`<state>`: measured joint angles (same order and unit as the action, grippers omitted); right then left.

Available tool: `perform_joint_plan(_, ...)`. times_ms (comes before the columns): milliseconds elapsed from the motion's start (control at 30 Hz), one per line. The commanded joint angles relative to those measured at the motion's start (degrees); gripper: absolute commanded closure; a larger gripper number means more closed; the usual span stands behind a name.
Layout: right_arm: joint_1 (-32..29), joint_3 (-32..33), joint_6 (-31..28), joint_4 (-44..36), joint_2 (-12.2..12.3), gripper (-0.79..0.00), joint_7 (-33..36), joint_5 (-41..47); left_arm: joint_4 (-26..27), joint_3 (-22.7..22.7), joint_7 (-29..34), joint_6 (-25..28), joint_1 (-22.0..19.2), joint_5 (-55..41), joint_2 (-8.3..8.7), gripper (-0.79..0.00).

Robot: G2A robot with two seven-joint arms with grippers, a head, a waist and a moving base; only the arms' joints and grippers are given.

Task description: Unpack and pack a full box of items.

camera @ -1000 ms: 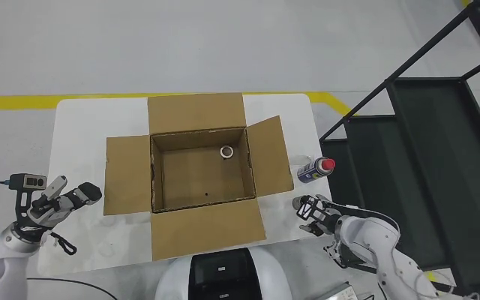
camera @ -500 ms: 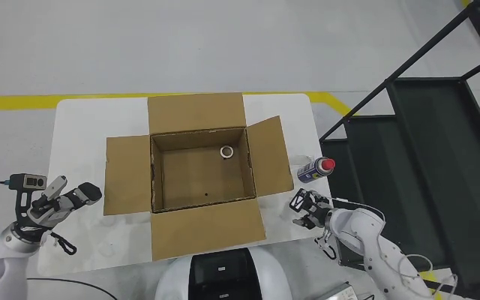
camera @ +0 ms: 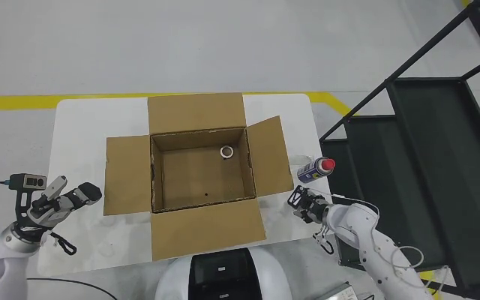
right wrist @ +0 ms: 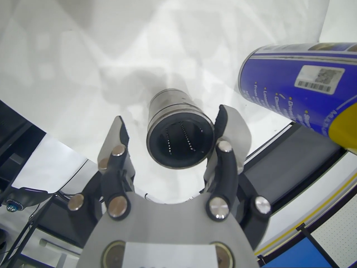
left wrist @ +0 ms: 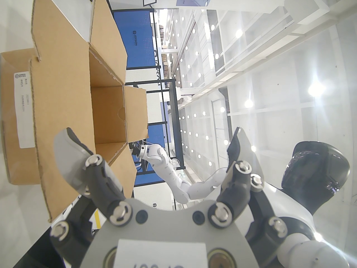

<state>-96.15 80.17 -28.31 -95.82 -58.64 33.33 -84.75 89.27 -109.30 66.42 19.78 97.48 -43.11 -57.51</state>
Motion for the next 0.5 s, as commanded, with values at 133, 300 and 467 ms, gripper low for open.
perform_joint_plan(133, -1.11, 0.90, -1.93, -2.08, 0.35, 0.000, -0.55, -1.04, 0.00, 0.00, 0.00, 0.00, 0.00, 0.00, 0.00, -0.785)
perform_joint_plan(300, -4.24, 3.58, -5.39, -8.72, 0.99, 0.000, -0.62, -1.27, 0.00, 0.00, 0.00, 0.00, 0.00, 0.00, 0.00, -0.785)
perform_joint_plan(467, -8.47, 8.19, -7.42, -17.51, 1.60, 0.000, -0.04, 0.11, 0.00, 0.00, 0.00, 0.00, 0.00, 0.00, 0.00, -0.785)
